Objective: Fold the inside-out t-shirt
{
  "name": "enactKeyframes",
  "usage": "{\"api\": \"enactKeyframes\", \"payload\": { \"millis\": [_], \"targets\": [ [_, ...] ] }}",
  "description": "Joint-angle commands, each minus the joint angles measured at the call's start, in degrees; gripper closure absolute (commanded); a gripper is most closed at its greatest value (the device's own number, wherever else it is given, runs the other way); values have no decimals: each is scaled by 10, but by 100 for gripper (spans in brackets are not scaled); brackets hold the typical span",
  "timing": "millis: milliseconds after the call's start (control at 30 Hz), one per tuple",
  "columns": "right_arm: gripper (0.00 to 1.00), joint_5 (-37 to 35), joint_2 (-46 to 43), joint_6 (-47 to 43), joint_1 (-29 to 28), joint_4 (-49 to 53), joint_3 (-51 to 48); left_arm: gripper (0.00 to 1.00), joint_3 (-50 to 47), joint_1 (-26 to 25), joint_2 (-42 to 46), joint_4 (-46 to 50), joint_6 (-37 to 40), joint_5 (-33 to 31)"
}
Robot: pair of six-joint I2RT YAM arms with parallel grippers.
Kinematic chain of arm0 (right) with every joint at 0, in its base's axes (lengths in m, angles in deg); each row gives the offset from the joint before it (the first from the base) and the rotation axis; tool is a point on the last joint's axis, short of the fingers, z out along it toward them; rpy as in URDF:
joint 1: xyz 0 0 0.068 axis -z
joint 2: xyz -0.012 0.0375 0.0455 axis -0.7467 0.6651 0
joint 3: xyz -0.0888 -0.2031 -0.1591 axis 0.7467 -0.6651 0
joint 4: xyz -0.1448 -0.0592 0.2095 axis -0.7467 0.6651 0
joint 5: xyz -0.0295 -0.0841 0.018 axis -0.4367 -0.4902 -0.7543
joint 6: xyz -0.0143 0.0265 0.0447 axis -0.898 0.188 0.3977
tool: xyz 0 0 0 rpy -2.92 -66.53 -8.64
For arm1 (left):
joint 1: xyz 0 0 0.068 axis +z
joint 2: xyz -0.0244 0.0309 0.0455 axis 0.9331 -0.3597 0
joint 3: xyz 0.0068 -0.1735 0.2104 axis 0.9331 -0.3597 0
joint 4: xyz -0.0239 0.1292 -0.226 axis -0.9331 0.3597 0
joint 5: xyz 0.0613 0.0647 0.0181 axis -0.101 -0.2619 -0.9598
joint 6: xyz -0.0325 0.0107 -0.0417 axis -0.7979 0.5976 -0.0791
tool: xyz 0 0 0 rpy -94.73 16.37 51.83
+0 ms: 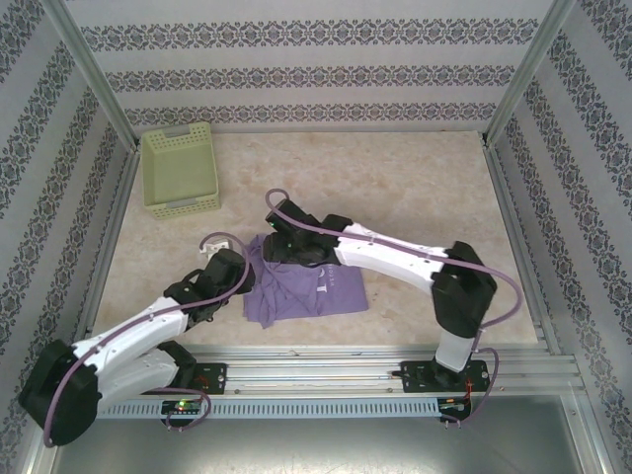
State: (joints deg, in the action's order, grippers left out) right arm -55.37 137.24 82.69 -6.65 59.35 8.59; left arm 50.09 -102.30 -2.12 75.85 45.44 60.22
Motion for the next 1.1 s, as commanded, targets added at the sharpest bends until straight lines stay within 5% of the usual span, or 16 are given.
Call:
{"api": "enactKeyframes", "payload": {
  "millis": [0, 133, 400, 700, 1067],
  "targets": [
    [47, -88, -72, -47, 17, 59, -43, 52, 24, -5, 17, 80, 12, -33],
    [47, -72, -113, -47, 74, 54, -131, 47, 99, -33, -22, 108, 34, -6],
    [45, -68, -221, -41, 159, 3, -279, 28, 288, -183, -244, 169, 22, -67],
    [43, -52, -254, -48, 199, -18, -342, 19, 407, -220, -404, 212, 21, -78],
    [40, -33, -227, -48, 200, -35, -335, 83, 261, -217, -262, 210, -30, -174]
  ]
}}
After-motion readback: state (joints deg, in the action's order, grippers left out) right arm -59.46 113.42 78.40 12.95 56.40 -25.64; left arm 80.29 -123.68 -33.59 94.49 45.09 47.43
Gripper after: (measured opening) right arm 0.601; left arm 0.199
